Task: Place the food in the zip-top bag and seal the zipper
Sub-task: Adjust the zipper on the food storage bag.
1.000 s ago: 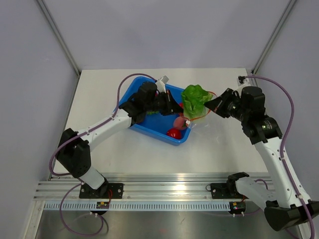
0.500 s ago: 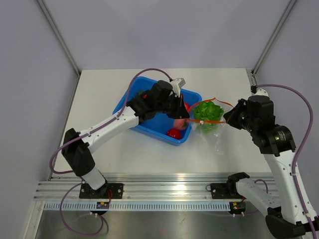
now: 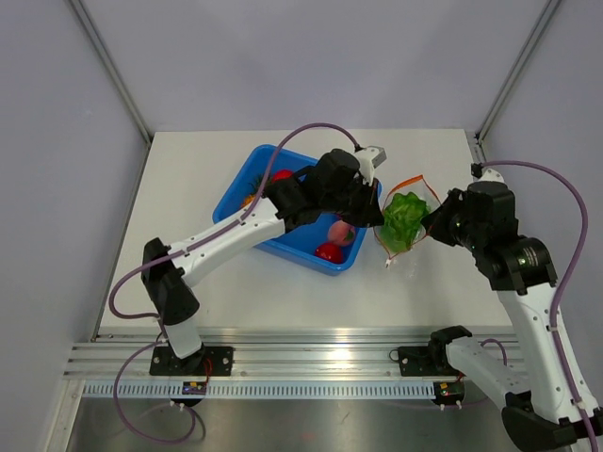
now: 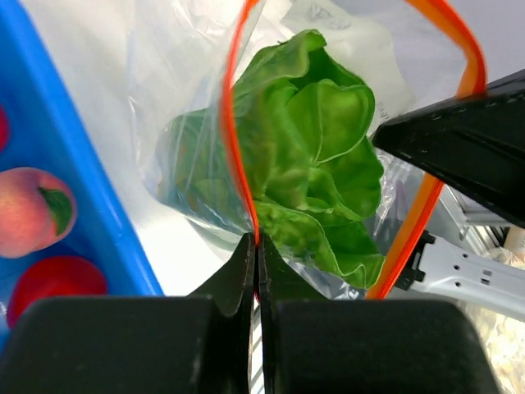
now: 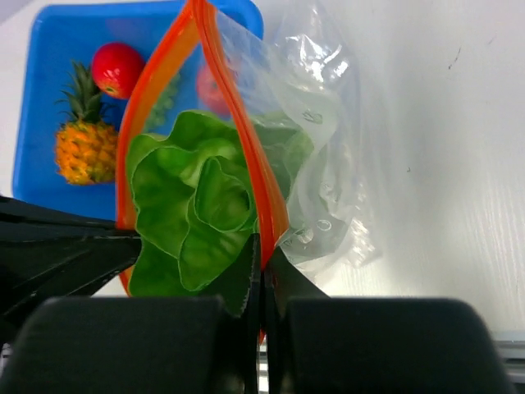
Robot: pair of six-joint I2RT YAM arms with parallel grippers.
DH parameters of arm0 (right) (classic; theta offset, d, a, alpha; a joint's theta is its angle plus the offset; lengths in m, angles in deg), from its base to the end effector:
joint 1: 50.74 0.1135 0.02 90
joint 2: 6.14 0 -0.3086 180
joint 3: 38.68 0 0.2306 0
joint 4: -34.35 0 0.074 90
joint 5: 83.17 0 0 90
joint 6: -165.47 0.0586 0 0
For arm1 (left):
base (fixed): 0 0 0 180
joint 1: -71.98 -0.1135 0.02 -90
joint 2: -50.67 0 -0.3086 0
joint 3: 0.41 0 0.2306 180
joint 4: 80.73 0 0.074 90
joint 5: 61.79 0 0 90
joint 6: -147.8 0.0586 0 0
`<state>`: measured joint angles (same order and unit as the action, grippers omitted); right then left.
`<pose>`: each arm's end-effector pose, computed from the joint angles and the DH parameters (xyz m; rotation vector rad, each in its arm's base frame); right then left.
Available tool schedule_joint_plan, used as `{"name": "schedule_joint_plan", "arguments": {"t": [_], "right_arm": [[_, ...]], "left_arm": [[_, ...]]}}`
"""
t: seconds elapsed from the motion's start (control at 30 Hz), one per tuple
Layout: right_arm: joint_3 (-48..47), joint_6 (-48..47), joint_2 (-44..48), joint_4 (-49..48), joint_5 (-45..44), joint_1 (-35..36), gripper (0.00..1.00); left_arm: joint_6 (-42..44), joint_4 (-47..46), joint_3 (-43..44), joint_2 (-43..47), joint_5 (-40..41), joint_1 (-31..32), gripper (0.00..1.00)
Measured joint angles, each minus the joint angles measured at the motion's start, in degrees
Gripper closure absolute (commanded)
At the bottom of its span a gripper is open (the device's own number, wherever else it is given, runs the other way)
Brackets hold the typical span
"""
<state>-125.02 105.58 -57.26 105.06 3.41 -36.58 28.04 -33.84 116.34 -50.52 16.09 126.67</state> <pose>0.1197 0.0266 0.4098 0.3407 2.1869 0.3684 0.2294 -0.3451 0.4098 0.6311 2.2185 -1.0506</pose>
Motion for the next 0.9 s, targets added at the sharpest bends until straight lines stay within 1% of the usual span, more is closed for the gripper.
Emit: {"name": "schedule_joint_plan", "arguments": {"t": [0.1, 0.13, 0.17, 0.23, 0.3, 0.33, 0.37, 0.4, 0.6, 0.67, 0.7, 0.73, 0.83, 0.9], "right_arm": [[-0.3, -0.2, 1.7, -0.3, -0.1, 0.0, 0.96], [0.5, -0.2, 2.4, -0.8, -0.1, 0.0, 0.98], [2.0, 0.0, 2.6, -1.2, -0.1, 0.0, 1.0], [6.0, 0.7, 1.8, -2.6, 0.0, 0.0, 1.0], [9.9, 1.6, -1.3, -2.6, 0.1, 0.0, 0.97], [11.3, 1.9, -3.3, -2.6, 0.1, 0.0, 0.92], [12.2, 2.2, -5.0, -2.5, 0.0, 0.0, 0.8], [12.5, 2.3, -5.9, -2.2, 0.0, 0.0, 0.77], [9.8, 2.1, -4.0, -1.7, -1.7, 0.0, 0.78], [9.0, 2.1, -3.7, -1.8, -2.1, 0.0, 0.76], [9.0, 2.1, -3.5, -1.8, -2.1, 0.0, 0.76], [9.0, 2.1, -3.3, -1.6, -2.2, 0.0, 0.81], [9.1, 1.9, -2.8, -1.5, -2.9, 0.0, 1.0], [9.1, 1.8, -2.4, -1.3, -3.3, 0.0, 1.0]], "left_arm": [[0.0, -0.4, 0.5, 0.0, 0.0, 0.7, 1.0], [0.0, -0.7, 0.5, 0.0, 0.0, 0.6, 1.0], [0.0, -0.7, 0.5, -0.4, 0.0, 0.6, 1.0], [0.0, -1.0, 1.0, -2.3, 0.0, 0.4, 1.0], [-0.1, -1.0, 1.7, -5.3, -0.5, 0.2, 1.0], [-0.1, -1.1, 1.8, -6.9, -0.7, 0.2, 1.0], [-0.1, -0.7, 1.8, -8.1, -0.8, 0.2, 1.0], [-0.1, -0.6, 1.3, -8.6, -0.8, 0.2, 1.0], [0.8, -0.2, 1.0, -8.5, -0.7, 0.0, 1.0], [0.8, -0.3, 1.1, -8.4, -0.8, 0.0, 1.0], [0.8, -0.3, 1.1, -8.4, -0.8, 0.0, 1.0], [0.8, -0.3, 1.1, -8.4, -0.9, -0.1, 1.0], [0.8, -0.7, 0.9, -8.3, -1.0, -0.4, 1.0], [0.8, -0.9, 0.9, -8.1, -1.1, -0.6, 1.0]]}}
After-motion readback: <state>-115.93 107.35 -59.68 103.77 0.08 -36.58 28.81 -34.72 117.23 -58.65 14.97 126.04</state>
